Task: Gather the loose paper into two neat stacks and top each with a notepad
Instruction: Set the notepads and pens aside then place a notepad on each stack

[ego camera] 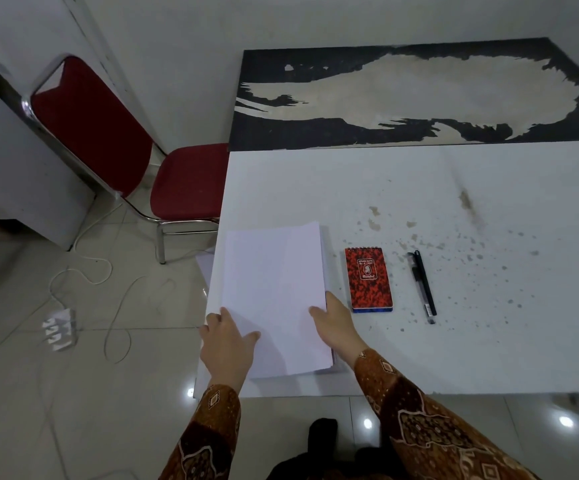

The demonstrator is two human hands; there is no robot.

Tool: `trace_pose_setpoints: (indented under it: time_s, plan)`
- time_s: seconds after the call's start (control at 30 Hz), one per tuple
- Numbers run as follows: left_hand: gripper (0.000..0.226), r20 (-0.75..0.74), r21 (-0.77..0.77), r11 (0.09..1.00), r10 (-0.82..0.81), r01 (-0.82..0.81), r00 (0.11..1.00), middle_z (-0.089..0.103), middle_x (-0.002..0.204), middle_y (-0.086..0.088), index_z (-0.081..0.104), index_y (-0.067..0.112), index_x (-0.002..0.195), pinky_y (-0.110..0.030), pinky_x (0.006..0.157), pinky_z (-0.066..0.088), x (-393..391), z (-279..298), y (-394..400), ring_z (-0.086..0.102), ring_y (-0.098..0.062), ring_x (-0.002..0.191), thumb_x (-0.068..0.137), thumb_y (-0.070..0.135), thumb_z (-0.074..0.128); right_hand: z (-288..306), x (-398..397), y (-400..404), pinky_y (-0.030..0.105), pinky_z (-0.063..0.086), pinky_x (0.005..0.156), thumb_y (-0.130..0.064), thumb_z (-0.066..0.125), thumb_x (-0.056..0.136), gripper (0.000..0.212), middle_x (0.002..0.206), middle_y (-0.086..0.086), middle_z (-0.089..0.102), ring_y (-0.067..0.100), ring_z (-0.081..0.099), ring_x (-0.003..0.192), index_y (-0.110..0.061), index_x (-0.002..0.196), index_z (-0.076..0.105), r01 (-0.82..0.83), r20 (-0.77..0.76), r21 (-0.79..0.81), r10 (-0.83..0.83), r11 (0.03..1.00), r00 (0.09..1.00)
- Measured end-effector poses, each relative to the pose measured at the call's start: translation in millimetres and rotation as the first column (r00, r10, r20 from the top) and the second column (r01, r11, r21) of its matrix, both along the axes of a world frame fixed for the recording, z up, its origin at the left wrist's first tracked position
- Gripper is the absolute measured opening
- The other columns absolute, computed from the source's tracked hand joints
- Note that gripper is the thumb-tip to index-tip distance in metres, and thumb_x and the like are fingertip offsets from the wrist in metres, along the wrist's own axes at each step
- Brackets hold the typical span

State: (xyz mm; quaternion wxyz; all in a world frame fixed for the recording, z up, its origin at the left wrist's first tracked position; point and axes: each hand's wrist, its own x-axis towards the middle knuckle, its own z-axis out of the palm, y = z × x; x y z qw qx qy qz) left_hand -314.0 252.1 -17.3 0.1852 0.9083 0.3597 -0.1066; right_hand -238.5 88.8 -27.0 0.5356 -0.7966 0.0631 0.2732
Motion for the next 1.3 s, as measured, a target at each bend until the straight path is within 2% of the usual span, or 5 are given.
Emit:
trace_pose_setpoints:
  time_s: [0.2,0.37,0.47,0.93,1.3]
  plan:
    - [0.082,0.042,-0.039,0.999,0.024,-0.022,0.999,0.038,0.140,-0.007,0.030,0.011,0.144,-0.041,0.087,0.046,-1,-3,2,0.033,-0.027,0.129,0.081,0.049,0.067,8,27,-4,0.041,0.052,0.093,-0.010,0.054,0.091,0.031,0.120,0.009,0.061,0.024,0.061,0.105,-0.009,0.122,0.052,0.016,-0.144,0.081,-0.004,0.997,0.990]
    - [0.077,0.194,-0.208,0.972,0.153,-0.112,0.969,0.043,0.140,-0.014,0.035,0.011,0.144,-0.044,0.103,0.035,3,2,16,0.036,-0.033,0.130,0.083,0.049,0.064,29,35,-12,0.031,0.049,0.096,0.002,0.047,0.094,0.037,0.129,0.003,0.058,0.016,0.057,0.113,-0.016,0.126,0.051,-0.066,-0.025,0.286,0.077,0.956,0.997]
    - [0.048,0.418,-0.510,0.853,0.361,-0.114,0.834,0.057,0.117,-0.003,0.049,0.014,0.132,-0.030,0.083,0.047,13,21,24,0.054,-0.024,0.114,0.090,0.034,0.062,42,37,-21,0.035,0.041,0.107,-0.002,0.048,0.095,0.043,0.134,-0.005,0.056,0.012,0.051,0.125,-0.022,0.133,0.048,-0.118,0.039,0.378,0.111,0.918,0.993]
    - [0.022,0.714,-0.628,0.762,0.485,0.157,0.505,0.062,0.098,0.007,0.054,0.031,0.096,-0.018,0.071,0.052,38,72,2,0.063,0.001,0.086,0.095,0.010,0.054,77,16,-4,0.014,0.051,0.076,0.011,0.049,0.083,0.045,0.103,-0.006,0.064,0.004,0.063,0.092,-0.021,0.114,0.052,0.090,0.276,0.378,-0.205,0.922,0.939]
    - [0.032,0.796,-0.577,0.775,0.464,0.256,0.389,0.065,0.108,0.002,0.055,0.010,0.123,-0.028,0.083,0.056,42,115,22,0.064,-0.014,0.100,0.092,0.003,0.056,126,18,-2,0.026,0.053,0.067,0.014,0.044,0.085,0.040,0.097,-0.003,0.054,0.001,0.058,0.081,-0.019,0.107,0.043,-0.013,0.501,0.468,-0.253,0.884,0.827]
